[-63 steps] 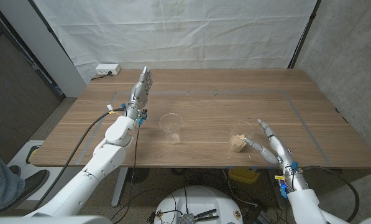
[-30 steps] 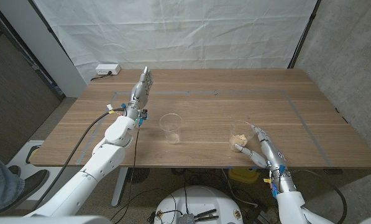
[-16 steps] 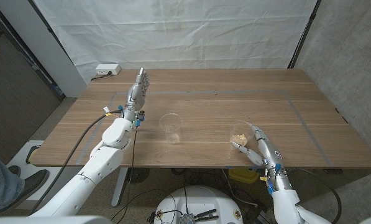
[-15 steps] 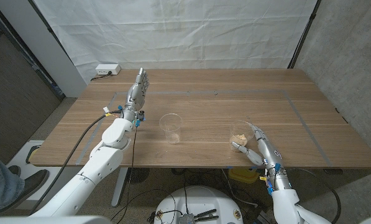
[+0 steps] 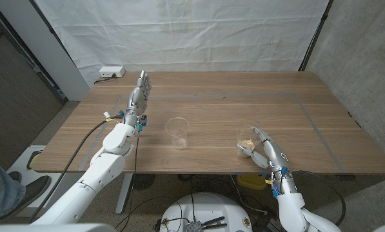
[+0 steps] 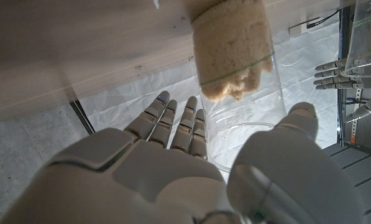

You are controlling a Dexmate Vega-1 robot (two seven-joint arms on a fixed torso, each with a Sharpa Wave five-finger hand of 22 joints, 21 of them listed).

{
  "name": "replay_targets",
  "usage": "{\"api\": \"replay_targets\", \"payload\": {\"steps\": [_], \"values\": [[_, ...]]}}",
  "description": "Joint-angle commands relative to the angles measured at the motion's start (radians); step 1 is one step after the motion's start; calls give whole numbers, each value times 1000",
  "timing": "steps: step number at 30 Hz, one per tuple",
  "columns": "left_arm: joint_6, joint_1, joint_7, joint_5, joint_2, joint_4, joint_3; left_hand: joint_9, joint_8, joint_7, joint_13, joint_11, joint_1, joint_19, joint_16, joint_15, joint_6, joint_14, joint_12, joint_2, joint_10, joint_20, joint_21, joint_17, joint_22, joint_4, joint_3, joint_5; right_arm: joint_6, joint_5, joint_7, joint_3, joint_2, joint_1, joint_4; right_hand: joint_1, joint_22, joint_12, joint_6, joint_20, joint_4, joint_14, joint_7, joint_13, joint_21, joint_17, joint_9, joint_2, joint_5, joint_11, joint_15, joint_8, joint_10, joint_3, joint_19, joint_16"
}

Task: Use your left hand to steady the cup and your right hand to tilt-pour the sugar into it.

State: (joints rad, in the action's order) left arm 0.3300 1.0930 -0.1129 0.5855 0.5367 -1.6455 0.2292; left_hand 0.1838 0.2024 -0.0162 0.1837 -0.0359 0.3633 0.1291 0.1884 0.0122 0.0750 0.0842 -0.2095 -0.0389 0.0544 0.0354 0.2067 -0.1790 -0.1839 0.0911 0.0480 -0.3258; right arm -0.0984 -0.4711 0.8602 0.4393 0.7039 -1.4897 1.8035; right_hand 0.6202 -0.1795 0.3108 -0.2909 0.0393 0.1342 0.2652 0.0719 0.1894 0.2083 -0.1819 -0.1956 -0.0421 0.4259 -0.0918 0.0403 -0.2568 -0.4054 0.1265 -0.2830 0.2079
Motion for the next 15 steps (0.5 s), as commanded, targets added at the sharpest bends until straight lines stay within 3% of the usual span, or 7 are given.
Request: {"api": "replay_targets", "payload": {"steps": [1, 7, 15], "values": [[5, 0, 6, 9, 0, 15, -7, 3, 1, 1, 2, 0, 8, 9, 3, 2, -8, 0, 4, 1, -3, 40, 0, -5, -3, 1, 4, 3, -58, 34, 25, 21, -40, 39, -39, 53, -4, 22, -74, 40, 8, 62, 21, 3, 7, 0, -6, 20, 8, -17, 61, -23, -71, -16, -24, 12], [5, -4, 10, 12, 0, 23, -8, 3, 1, 3, 2, -6, 10, 9, 3, 1, -11, -2, 4, 4, -5, 39, 0, -5, -3, 1, 5, 3, -97, 92, 1, 16, -48, 47, -44, 121, -6, 44, -146, 52, 16, 134, 35, 2, 9, 1, -8, 50, 2, -35, 80, -38, -155, -37, -47, 15], [-9, 9, 1, -3, 27, 3, -19, 3, 4, 4, 2, -5, 19, 5, 6, 5, -22, -12, 1, 16, -16, 35, 2, -5, -3, 0, 1, 4, -125, 141, -42, -1, -34, 45, -18, 150, -6, 54, -187, 54, 17, 168, 42, 3, 10, 2, -9, 63, -7, -43, 86, -47, -196, -47, -58, 15]]}}
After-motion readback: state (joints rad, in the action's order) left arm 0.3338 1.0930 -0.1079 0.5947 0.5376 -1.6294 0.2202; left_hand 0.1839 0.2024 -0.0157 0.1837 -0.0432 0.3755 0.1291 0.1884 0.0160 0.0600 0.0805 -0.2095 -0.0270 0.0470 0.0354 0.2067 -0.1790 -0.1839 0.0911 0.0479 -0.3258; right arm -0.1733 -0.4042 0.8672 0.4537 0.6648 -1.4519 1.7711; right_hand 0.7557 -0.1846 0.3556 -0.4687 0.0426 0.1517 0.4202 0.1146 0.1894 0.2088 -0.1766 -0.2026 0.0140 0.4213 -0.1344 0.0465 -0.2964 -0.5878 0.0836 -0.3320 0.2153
